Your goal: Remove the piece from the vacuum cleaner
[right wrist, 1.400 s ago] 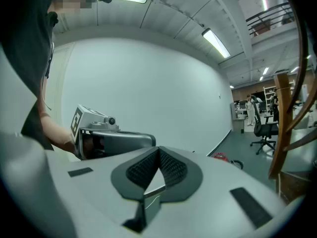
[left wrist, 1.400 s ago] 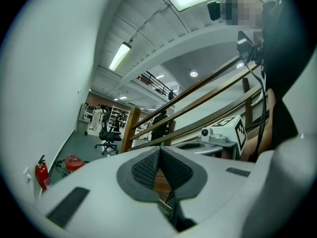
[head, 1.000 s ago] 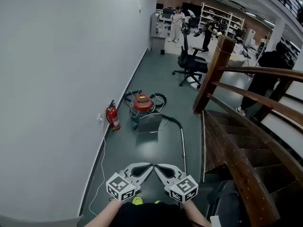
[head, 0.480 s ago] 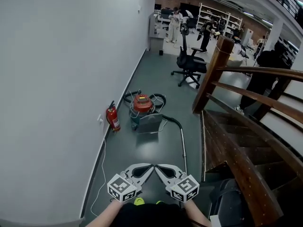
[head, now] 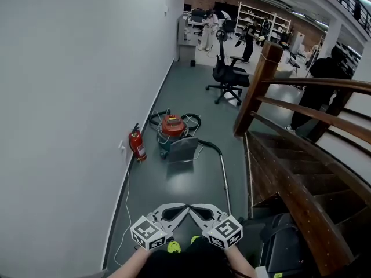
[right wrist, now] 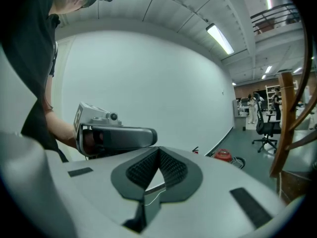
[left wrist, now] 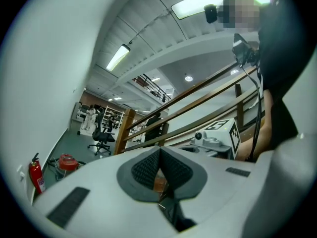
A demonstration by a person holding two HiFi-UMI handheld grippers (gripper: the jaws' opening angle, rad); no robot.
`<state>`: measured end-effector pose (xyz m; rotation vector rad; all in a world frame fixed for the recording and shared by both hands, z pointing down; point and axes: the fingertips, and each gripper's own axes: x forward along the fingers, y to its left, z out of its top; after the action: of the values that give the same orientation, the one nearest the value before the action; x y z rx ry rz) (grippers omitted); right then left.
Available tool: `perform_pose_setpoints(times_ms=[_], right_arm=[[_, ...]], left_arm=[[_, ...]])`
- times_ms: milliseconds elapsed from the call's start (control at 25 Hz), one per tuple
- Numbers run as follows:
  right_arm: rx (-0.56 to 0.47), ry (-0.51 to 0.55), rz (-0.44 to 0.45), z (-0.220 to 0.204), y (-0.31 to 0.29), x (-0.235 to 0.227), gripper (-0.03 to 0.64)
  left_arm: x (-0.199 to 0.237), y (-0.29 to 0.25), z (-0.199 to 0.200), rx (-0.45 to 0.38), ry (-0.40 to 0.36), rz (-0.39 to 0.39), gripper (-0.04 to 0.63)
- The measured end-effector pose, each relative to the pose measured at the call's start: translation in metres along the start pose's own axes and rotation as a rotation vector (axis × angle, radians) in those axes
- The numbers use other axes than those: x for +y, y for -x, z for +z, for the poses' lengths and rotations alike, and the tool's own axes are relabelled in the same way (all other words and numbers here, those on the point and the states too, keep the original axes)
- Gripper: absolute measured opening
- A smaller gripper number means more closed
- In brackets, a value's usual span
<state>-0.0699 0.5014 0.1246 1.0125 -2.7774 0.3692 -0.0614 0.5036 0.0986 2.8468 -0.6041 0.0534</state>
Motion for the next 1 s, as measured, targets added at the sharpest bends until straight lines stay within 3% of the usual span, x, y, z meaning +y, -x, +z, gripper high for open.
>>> perform_pose_setpoints(times_ms=[120, 280, 600, 1000], right_arm=[[0.028, 0.045, 0.004, -0.006, -0.007, 0.012, 0.014], [0.042, 0.037, -0.036, -0.011, -0.014, 0.008, 0.014], [-0.013, -0.018, -0.052, 0.0, -0.021, -0.033, 0.014], [0.003, -0.067, 0.0, 0.008, -0.054, -0.101, 0.014]], left_arm=[[-0.009, -0.005, 0.001, 0.001, -0.039, -0.015, 0.009], [0.0, -0.005, 0.002, -0.003, -0.085, 0.041, 0.009], [0.048, -0.011, -0.004, 0.019, -0.08, 0.148, 0.009], [0.101, -0.046, -0.011, 0.076, -0.024, 0.18, 0.009]])
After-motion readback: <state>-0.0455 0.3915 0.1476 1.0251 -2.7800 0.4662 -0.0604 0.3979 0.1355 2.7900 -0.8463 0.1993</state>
